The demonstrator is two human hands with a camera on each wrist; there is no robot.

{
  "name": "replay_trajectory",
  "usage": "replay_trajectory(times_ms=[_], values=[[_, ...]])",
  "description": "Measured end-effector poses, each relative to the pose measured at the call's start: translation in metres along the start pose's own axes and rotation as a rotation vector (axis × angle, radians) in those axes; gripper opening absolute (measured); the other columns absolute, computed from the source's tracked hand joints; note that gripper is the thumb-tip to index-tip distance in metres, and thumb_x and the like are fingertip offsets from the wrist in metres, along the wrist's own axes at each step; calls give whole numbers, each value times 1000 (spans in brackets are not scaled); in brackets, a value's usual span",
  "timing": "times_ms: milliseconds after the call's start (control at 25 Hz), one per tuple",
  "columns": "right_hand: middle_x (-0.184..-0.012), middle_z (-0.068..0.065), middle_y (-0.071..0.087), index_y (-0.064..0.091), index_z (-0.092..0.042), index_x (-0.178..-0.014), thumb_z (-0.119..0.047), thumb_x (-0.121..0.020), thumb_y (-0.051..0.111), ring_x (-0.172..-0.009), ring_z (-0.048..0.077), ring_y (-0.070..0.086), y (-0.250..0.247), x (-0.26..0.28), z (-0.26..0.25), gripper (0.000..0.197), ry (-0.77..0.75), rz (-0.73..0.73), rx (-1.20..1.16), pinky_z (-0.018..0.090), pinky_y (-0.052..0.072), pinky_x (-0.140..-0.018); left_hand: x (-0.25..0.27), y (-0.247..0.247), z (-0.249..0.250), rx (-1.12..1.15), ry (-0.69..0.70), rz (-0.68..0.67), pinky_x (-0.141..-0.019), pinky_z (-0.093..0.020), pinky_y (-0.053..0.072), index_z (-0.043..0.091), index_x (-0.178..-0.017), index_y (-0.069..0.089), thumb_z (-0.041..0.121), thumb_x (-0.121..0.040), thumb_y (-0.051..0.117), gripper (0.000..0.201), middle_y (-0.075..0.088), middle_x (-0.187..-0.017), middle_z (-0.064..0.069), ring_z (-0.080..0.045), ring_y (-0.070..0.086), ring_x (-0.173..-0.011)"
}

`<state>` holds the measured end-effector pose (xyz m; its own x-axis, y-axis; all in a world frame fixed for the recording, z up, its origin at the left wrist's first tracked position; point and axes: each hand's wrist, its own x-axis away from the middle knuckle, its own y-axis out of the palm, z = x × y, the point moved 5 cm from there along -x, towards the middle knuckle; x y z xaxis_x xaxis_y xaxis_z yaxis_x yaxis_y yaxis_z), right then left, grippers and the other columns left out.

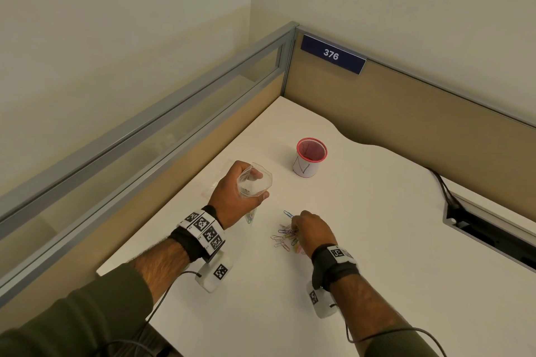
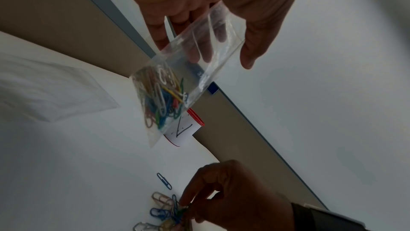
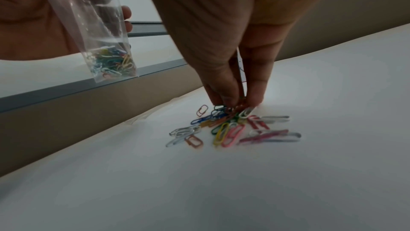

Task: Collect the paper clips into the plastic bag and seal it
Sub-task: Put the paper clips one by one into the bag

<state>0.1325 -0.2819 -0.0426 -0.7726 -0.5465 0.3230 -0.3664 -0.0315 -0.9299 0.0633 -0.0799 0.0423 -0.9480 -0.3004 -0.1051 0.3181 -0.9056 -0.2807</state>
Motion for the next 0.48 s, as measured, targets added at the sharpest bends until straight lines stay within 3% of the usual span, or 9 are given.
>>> replay_trajectory(times_ms=[160, 280, 360, 480], values=[[-105, 12, 62, 63, -10, -102, -1, -85, 47, -94, 29, 61, -7, 4, 14, 25, 62, 35, -47, 32, 47, -78, 0, 6, -2, -7, -21, -4, -93, -21, 45, 13, -111, 54, 17, -78, 82, 44, 63, -108, 7, -12, 59, -113], [-109, 9, 64, 65, -13, -103, -2, -87, 47, -97, 27, 61, -6, 5, 29, 26, 136, 60, -147, 31, 47, -82, -1, 10, -3, -10, -8, -16, -98, -27, 45, 15, -111, 54, 23, -75, 81, 45, 62, -106, 10, -12, 59, -111], [-113, 9, 62, 65, -14, -109, -13, -89, 53, -102, 27, 59, -1, 6, 28, 23, 157, 34, -182, 32, 48, -86, -1, 11, -4, -9, -10, -21, -98, -26, 45, 16, -110, 54, 27, -74, 80, 46, 62, -106, 10, -13, 59, -111], [-113, 8, 54, 60, -15, -117, -34, -81, 66, -107, 27, 52, 10, 8, 14, 41, 83, -65, -129, 37, 49, -87, -2, 13, -3, -14, -7, -21, -96, -22, 44, 15, -111, 54, 23, -75, 81, 45, 62, -106, 9, -13, 59, -111]])
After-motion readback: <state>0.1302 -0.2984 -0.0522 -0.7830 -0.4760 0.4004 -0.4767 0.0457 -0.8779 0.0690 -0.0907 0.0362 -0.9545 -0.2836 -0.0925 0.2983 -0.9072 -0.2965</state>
